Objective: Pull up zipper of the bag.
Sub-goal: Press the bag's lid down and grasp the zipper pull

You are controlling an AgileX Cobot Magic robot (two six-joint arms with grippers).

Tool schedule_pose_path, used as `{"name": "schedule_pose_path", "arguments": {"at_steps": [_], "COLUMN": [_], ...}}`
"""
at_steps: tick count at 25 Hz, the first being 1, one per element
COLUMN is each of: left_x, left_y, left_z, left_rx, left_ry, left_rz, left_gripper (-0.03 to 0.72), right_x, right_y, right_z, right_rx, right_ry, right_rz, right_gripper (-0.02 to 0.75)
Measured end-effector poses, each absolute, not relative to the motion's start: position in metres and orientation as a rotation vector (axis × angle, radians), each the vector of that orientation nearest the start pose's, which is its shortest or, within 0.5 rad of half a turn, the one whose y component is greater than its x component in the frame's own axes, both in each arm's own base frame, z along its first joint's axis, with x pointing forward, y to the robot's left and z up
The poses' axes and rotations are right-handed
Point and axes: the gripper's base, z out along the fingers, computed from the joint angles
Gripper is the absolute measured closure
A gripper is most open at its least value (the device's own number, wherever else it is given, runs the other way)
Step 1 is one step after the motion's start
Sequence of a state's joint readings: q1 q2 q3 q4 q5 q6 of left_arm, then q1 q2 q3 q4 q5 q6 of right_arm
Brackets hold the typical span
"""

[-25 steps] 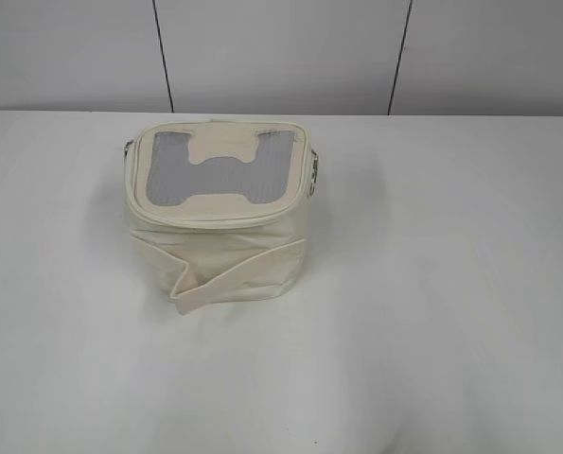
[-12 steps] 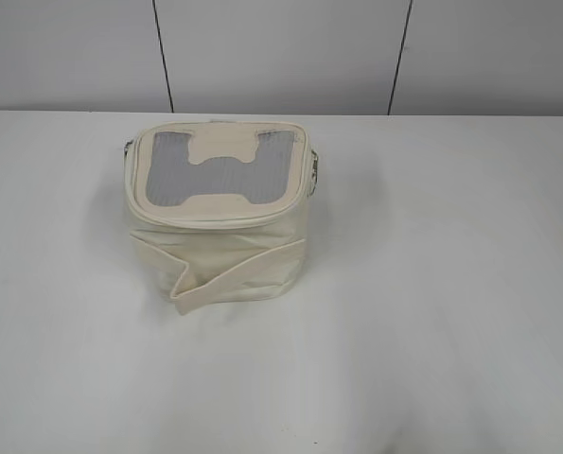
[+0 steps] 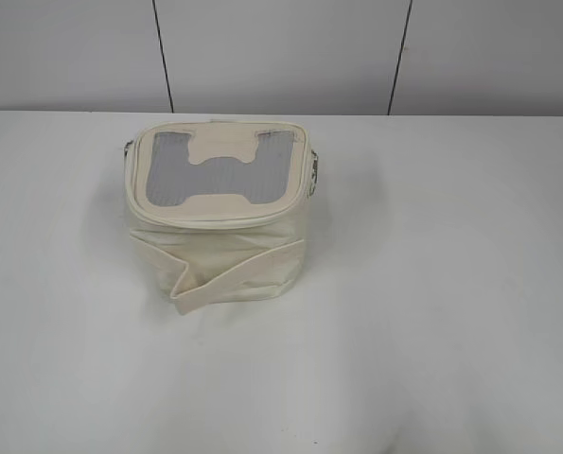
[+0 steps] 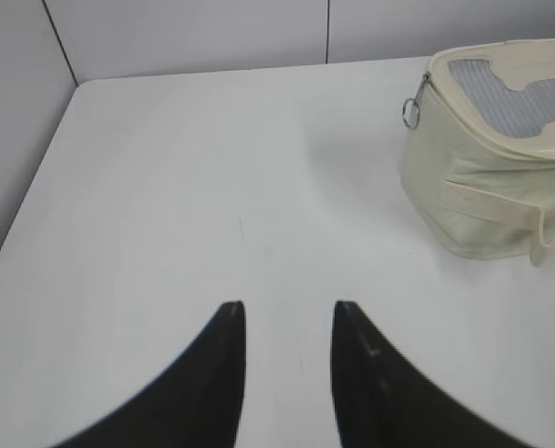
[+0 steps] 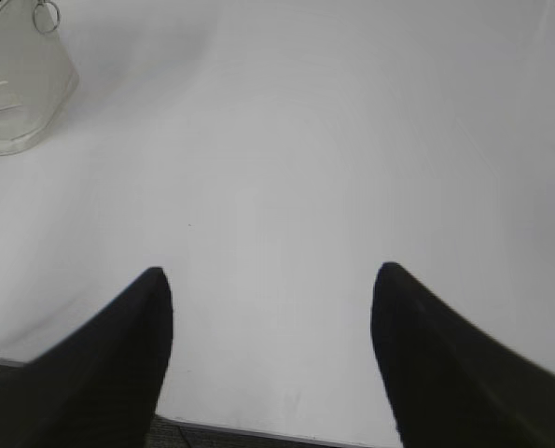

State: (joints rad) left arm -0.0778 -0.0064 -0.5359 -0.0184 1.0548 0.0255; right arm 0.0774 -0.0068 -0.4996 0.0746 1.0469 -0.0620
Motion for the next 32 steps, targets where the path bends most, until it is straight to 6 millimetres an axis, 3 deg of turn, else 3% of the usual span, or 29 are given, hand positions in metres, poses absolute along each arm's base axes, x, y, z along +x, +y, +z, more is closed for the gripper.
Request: {"name": "schedule_pose_path", "arguments": {"at_steps": [11,16,19,21,23,27,30,32], "left_x": [-0.010,-0.010,-0.010,-0.010,-0.007,0.007,0.034,0.066], "left_y": [-0.001,-0.001,-0.002,-0.004,-0.005,-0.008,-0.011,-0.014], "left_z": [0.288,0.287,0.287,0.287,0.288,0.293,0.311,0.318], "left_rx": [0.104,0.110,0.121,0.123,0.124,0.122,0.105,0.095], "left_ry": [1.994,1.994,1.994,1.996,2.011,2.056,2.006,1.977], "left_rz": [-0.056,-0.062,-0.089,-0.112,-0.124,-0.151,-0.169,-0.188], "left_gripper": [0.449,0.450,0.450,0.450,0.450,0.451,0.451,0.451], "right_x": [-0.006,-0.007,0.008,0.031,0.068,0.163,0.231,0.278], "right_y": [0.006,0.015,0.021,0.025,0.032,0.049,0.065,0.081], "right_z": [0.278,0.281,0.289,0.296,0.303,0.305,0.305,0.304], "right_rx": [-0.144,-0.152,-0.186,-0.237,-0.311,-0.477,-0.616,-0.715], "right_ry": [2.018,1.999,2.005,2.020,2.041,2.061,2.059,2.054], "right_rz": [0.102,0.246,0.298,0.303,0.322,0.393,0.511,0.613], "right_gripper": [0.213,0.220,0.264,0.286,0.295,0.297,0.297,0.297]}}
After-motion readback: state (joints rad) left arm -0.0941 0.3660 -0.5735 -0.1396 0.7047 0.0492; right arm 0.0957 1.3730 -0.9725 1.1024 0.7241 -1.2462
